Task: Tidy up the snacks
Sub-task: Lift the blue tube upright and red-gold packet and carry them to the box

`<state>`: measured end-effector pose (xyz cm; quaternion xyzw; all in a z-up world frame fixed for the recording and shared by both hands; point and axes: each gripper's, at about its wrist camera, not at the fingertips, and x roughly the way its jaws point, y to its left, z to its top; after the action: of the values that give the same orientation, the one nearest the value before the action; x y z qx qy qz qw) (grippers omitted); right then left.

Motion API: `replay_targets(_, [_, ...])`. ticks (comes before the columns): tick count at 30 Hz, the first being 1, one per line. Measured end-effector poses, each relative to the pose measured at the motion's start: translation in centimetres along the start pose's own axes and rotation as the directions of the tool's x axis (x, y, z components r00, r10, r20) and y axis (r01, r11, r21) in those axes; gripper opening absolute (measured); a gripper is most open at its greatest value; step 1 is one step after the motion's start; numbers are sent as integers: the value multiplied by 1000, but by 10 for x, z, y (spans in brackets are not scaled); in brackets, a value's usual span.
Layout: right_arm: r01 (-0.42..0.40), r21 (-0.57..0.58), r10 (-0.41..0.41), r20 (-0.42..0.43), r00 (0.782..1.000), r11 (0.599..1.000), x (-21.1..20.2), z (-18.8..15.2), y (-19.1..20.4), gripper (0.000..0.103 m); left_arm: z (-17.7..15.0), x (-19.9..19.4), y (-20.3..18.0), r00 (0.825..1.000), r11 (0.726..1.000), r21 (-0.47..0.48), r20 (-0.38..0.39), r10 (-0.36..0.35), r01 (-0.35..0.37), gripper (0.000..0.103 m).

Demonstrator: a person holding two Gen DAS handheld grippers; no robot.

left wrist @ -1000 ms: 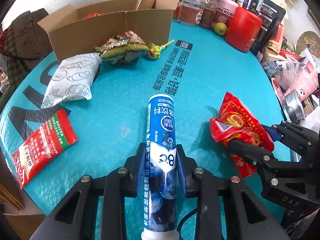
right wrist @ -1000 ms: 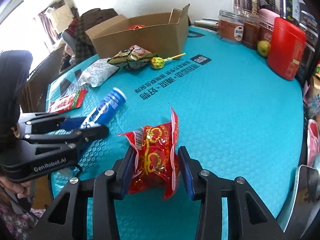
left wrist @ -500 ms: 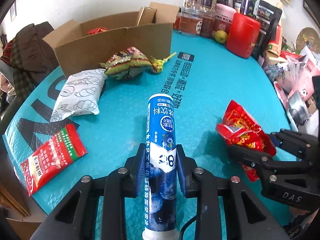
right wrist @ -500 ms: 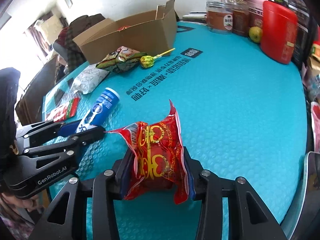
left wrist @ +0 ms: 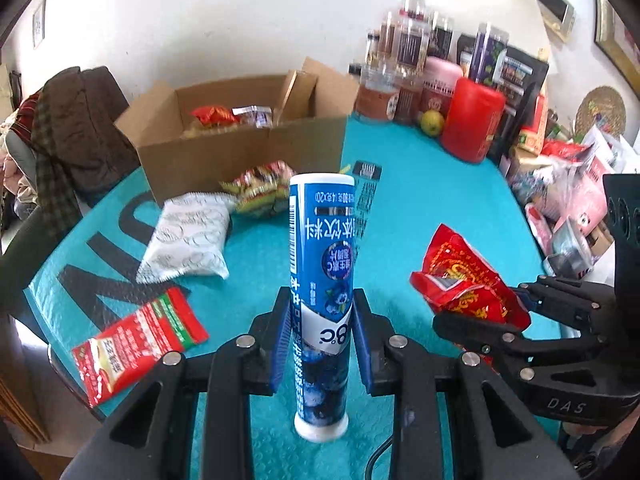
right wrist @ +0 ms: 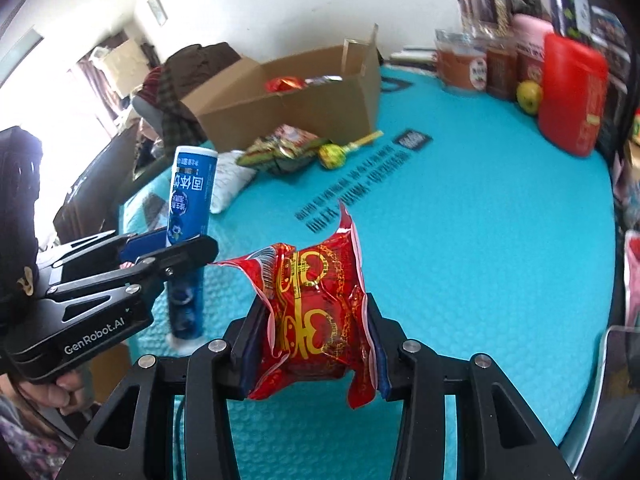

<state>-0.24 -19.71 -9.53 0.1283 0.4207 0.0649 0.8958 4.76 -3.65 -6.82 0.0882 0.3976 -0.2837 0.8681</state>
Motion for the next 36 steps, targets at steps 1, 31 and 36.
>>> replay_targets(1, [-2,-7,3,6,1000,1000,-2,3,2,43,3,-4,1,1000,1000,-1,14,-2,2,28])
replay_targets(31, [-8,-187,50,222,974,982,-36,123,40,43,106,-48,26,959,999,22,281,21,-28,28])
replay_targets(36, [16,-215,38,244,969,977,-30,147,40,43,126,-42,30,955,1000,22,297,11,-18,28])
